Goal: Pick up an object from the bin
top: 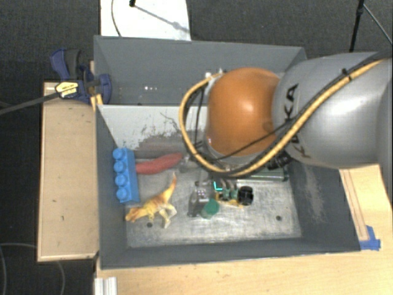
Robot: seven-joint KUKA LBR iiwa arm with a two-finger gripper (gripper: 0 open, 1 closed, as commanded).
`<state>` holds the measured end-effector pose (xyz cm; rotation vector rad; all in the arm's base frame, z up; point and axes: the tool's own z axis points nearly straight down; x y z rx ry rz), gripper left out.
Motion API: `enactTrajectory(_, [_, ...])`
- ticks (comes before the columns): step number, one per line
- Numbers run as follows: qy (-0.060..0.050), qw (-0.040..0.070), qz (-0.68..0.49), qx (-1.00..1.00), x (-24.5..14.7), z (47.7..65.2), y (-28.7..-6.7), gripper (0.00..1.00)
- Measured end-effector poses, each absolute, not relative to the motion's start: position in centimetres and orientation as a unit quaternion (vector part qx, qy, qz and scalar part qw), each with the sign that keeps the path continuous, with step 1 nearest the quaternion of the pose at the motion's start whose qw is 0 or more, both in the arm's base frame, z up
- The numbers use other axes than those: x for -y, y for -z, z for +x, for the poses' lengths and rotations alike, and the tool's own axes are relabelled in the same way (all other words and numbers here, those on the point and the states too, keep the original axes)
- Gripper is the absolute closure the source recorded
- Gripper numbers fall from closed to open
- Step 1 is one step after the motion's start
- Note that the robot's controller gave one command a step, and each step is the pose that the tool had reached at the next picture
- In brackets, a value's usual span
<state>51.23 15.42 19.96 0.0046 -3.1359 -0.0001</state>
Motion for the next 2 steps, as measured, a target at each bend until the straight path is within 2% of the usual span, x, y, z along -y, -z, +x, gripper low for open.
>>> enactTrajectory(1, [0.001, -0.001, -0.001, 1.000, -15.3, 51.4, -20.4, 0.00])
enactTrajectory(2, [0.004, -0.010, 0.129, 0.992, -22.0, 54.4, -9.0, 1.00])
